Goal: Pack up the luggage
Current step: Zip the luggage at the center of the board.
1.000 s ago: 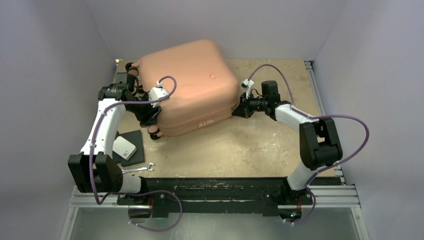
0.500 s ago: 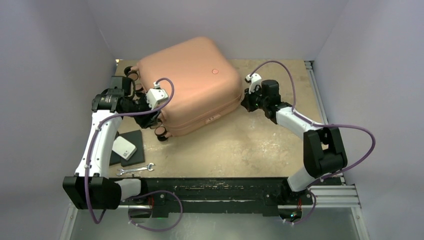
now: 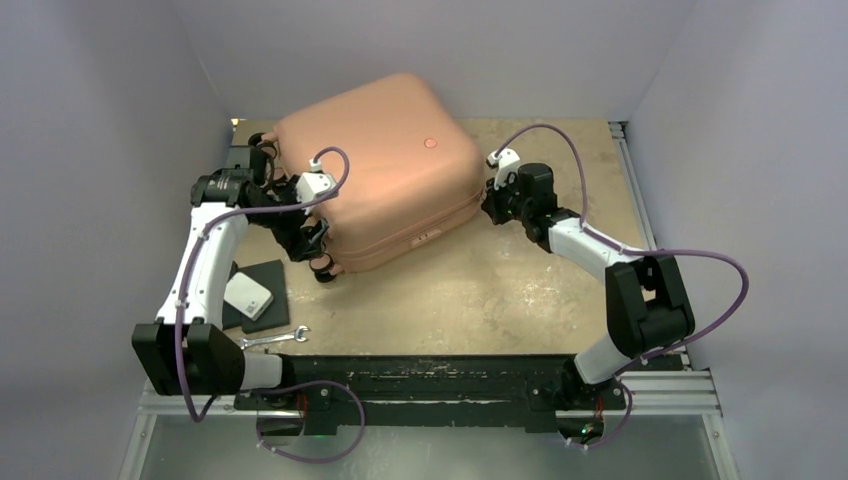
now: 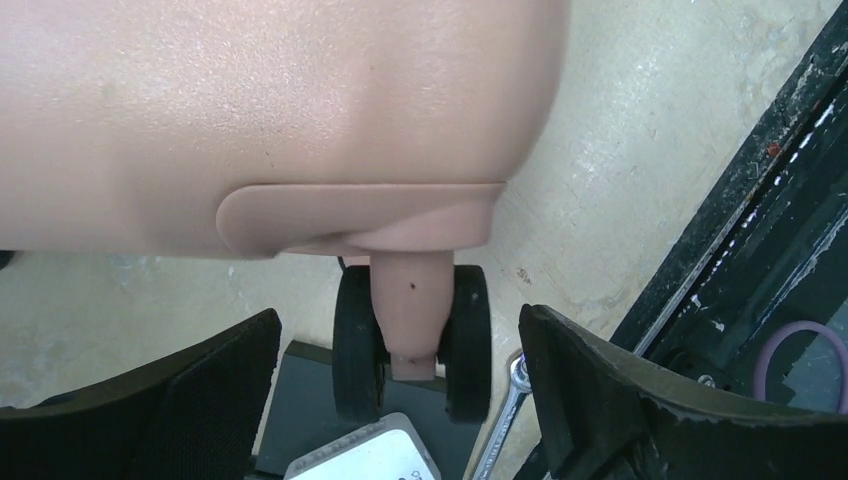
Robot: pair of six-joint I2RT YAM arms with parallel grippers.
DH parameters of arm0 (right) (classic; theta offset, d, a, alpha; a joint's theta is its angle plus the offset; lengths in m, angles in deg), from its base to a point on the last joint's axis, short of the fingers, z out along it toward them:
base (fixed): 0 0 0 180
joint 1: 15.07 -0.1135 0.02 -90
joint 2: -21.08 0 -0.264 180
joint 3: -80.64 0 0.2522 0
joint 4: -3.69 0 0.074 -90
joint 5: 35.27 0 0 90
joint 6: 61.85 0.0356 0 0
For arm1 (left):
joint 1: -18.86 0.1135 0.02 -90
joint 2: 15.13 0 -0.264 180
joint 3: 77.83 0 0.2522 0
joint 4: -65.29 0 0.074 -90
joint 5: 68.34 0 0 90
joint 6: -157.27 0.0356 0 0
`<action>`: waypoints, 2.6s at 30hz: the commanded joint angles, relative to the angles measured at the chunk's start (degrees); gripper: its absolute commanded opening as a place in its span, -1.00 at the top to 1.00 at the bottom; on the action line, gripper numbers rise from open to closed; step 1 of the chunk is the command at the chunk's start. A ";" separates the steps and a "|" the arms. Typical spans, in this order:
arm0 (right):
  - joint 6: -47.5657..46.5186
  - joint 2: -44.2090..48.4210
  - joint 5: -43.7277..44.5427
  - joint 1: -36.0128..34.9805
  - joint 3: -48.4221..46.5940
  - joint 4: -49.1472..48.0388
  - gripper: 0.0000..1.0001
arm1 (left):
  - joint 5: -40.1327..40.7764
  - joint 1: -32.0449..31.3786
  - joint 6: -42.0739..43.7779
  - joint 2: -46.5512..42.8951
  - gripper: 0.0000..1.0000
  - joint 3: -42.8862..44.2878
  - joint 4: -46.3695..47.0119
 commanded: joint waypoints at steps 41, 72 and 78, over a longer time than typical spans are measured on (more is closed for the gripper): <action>1.27 -6.48 28.92 6.29 -3.50 -18.79 1.00 | 3.16 -2.02 0.66 -6.14 1.00 -5.09 -1.01; -4.63 -23.95 -16.31 10.19 -24.05 -25.86 1.00 | 7.92 -1.46 14.40 -13.61 1.00 -17.30 -6.75; 2.75 -18.15 -19.56 10.22 -17.85 -30.16 1.00 | 6.19 -1.42 17.72 -14.53 1.00 -16.18 -11.64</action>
